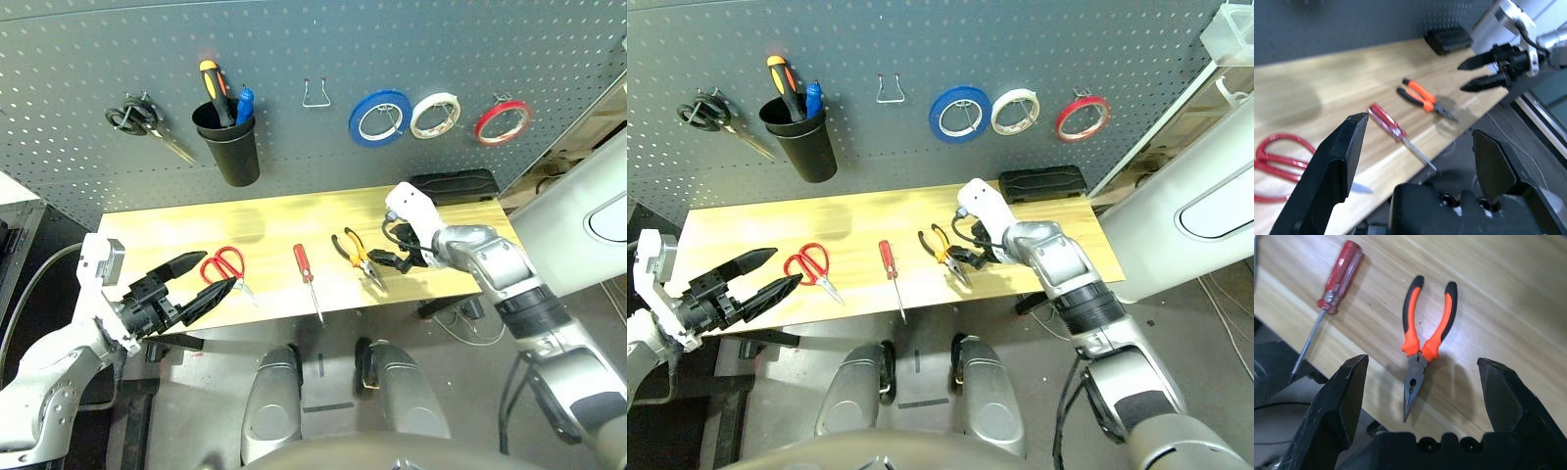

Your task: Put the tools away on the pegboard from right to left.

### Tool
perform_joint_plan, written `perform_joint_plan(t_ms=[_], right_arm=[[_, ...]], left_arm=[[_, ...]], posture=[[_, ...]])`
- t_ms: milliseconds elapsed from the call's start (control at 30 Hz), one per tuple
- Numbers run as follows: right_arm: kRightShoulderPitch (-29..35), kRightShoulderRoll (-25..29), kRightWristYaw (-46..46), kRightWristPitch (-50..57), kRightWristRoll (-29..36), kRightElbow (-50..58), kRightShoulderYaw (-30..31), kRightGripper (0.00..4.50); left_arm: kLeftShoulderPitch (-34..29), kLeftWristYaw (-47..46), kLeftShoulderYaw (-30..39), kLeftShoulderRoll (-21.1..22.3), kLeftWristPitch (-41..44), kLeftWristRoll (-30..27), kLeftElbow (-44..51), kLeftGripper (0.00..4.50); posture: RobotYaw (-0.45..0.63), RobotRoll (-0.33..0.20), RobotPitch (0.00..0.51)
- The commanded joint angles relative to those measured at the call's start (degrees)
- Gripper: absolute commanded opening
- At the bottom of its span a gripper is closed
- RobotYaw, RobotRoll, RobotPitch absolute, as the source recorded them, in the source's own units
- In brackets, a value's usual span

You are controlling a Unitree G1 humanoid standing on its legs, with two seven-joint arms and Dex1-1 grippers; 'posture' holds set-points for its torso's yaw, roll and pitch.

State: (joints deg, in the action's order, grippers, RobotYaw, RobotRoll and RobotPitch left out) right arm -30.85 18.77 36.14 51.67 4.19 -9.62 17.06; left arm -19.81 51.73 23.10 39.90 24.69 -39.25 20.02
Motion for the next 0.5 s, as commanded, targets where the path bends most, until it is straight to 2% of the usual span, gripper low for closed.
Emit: perform_joint_plan(t_ms=[33, 200, 500], right_arm=[[-0.5, -1.8, -2.9, 3.7, -0.1, -1.3, -1.0, 4.45], [-2.0, -5.1, -6.5, 6.3, 0.0, -3.1, -1.5, 4.45], [-9.1, -11.4, -12.9, 5.7, -0.6, -16.1, -4.5, 4.45]], left_arm=[[-0.8, 0.1, -0.2, 0.9, 2.0, -0.7, 2.5, 4.50], [1.0, -3.1, -3.2, 1.0, 6.7, -1.0, 6.7, 4.50], [1.1, -4.3, -3.3, 1.3, 10.4, -2.7, 9.8, 4.50]], posture=[[0.04, 0.000, 0.263], [0.04, 0.000, 0.317], [0.04, 0.000, 0.340]])
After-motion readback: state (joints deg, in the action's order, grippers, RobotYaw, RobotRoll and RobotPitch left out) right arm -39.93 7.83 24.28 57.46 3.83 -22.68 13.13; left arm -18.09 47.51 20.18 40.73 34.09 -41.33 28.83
